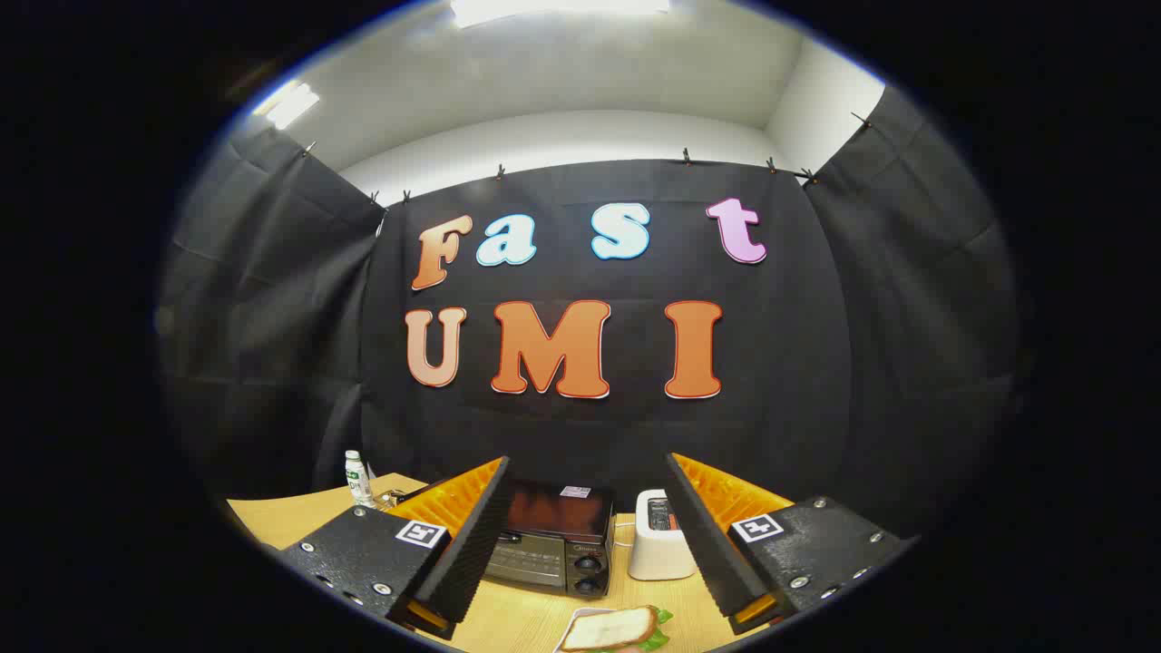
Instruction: Open the toaster oven, put the food inside, and close the toaster oven door.
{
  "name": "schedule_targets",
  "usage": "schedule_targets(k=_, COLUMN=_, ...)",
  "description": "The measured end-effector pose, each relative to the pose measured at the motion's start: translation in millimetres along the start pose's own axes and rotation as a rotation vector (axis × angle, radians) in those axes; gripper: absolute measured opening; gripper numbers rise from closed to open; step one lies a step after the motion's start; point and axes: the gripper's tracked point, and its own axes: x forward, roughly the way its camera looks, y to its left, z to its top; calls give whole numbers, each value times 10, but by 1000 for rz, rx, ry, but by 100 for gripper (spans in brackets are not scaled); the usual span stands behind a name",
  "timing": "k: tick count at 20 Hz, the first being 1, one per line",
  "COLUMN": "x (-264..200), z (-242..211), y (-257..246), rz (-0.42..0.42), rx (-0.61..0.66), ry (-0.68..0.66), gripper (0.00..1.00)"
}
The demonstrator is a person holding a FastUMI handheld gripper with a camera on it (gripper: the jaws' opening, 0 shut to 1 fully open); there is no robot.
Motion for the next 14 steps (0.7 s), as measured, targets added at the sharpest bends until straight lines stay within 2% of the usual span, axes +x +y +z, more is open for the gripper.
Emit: schedule_targets(k=14, x=59, z=-65, y=196, rz=26, rx=0, ry=26, gripper=98)
